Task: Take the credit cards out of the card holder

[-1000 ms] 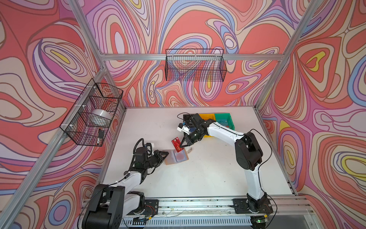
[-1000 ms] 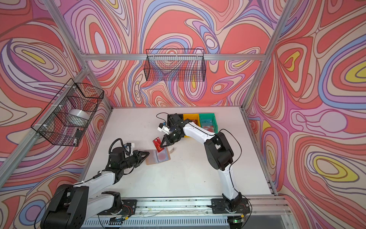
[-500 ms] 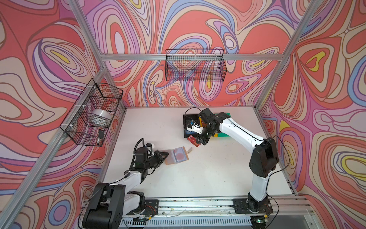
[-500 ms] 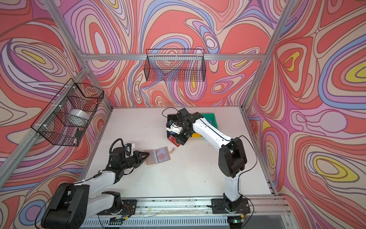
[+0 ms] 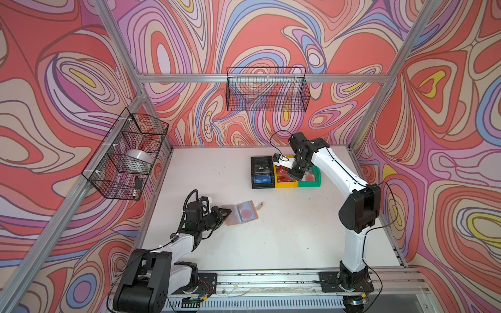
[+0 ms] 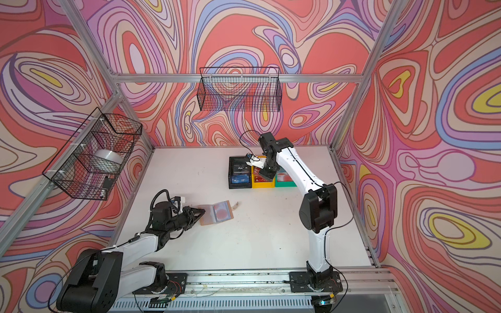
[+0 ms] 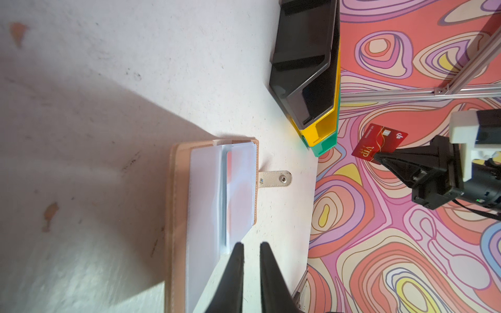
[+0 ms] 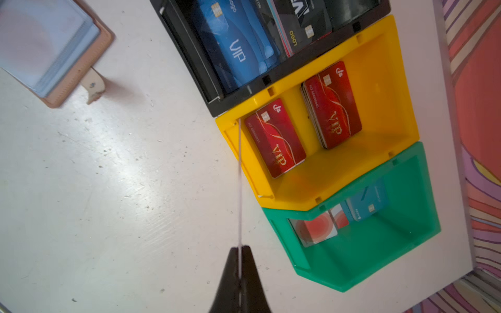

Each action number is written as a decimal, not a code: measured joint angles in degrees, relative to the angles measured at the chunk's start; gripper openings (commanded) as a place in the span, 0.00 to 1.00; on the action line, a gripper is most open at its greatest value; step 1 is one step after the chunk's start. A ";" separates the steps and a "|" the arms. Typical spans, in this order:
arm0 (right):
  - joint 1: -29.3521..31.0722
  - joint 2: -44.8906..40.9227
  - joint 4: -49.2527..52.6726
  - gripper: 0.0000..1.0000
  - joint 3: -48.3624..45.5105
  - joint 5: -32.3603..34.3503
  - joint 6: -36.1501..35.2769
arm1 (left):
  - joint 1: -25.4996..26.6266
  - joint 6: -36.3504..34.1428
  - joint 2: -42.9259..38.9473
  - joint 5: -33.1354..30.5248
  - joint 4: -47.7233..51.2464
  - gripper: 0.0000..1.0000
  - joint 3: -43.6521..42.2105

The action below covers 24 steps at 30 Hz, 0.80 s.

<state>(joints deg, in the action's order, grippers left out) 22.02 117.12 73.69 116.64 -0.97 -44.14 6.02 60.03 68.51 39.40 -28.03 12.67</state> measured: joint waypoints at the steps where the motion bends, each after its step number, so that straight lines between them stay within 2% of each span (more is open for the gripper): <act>1: -0.17 1.64 0.81 0.00 1.92 0.92 -1.01 | 0.00 0.00 0.02 0.00 -0.02 0.16 0.00; 7: -0.35 9.18 3.26 0.00 9.40 4.50 -6.12 | 0.00 -0.02 0.00 -0.04 0.22 0.16 0.15; 24: -0.70 14.34 -0.37 0.00 10.23 8.26 -14.34 | 0.00 -0.04 0.39 -0.48 1.49 0.16 0.74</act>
<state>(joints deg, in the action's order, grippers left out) 21.32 131.46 73.32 126.87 7.29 -58.48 6.02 59.99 68.90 38.92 -26.55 13.41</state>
